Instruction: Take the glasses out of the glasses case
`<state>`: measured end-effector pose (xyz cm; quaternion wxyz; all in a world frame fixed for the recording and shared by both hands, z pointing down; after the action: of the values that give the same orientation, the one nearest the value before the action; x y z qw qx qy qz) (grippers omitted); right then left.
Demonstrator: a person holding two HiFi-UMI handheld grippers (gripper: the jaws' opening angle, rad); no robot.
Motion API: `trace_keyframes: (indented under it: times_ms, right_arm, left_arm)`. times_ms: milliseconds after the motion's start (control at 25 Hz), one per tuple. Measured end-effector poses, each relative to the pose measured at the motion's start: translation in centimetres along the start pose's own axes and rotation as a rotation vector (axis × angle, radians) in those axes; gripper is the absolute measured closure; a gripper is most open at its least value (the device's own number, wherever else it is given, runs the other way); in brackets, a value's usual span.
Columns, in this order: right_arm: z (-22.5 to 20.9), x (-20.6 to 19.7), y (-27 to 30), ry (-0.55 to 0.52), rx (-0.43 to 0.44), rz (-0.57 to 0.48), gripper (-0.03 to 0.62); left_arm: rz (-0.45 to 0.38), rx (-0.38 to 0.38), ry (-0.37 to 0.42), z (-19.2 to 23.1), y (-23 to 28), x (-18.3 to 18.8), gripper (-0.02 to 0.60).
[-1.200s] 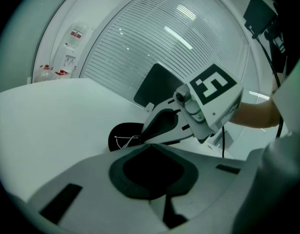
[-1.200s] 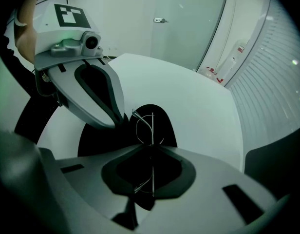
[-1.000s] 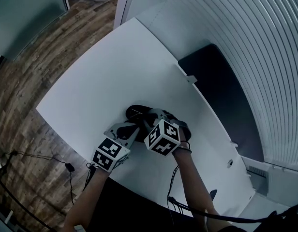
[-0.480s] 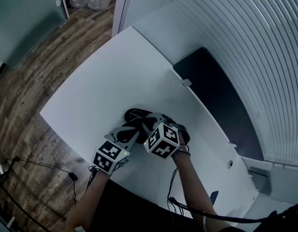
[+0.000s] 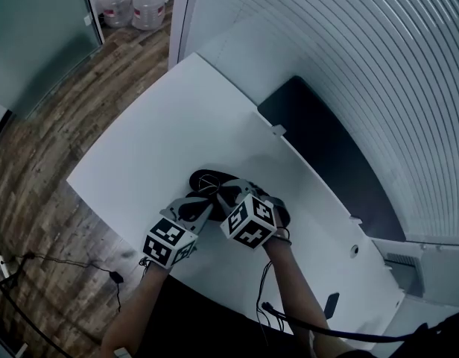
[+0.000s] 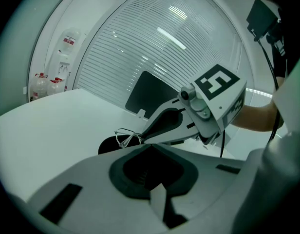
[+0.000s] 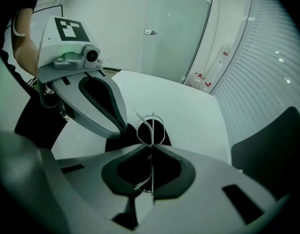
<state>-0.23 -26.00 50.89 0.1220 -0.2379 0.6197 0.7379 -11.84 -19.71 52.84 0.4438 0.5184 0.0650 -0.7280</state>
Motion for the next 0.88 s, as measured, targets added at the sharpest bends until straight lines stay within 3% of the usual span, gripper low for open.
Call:
trace_keyframes:
  times_ms: [440, 880]
  right_arm:
    - [1.3, 0.9, -4.1, 0.107, -0.080, -0.122, 0.553]
    - [3.4, 0.7, -8.8, 0.259, -0.216, -0.329, 0.553]
  left_arm:
    - [-0.021, -0.001, 0.026, -1.5, -1.8, 0.8, 0.572]
    - [-0.066, 0.002, 0.079, -3.4, -3.6, 3.1, 0.572]
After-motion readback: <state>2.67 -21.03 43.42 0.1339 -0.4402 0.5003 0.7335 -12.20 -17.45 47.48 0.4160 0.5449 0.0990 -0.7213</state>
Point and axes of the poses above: the fingertips, and each gripper's own axes: y forward along the fingers, z to its left, x out of its top, the point moved 10 cm from there along -y, backward along the fingers, and after that the axes turned 6 degrees about -z, right-handed, at the moved point
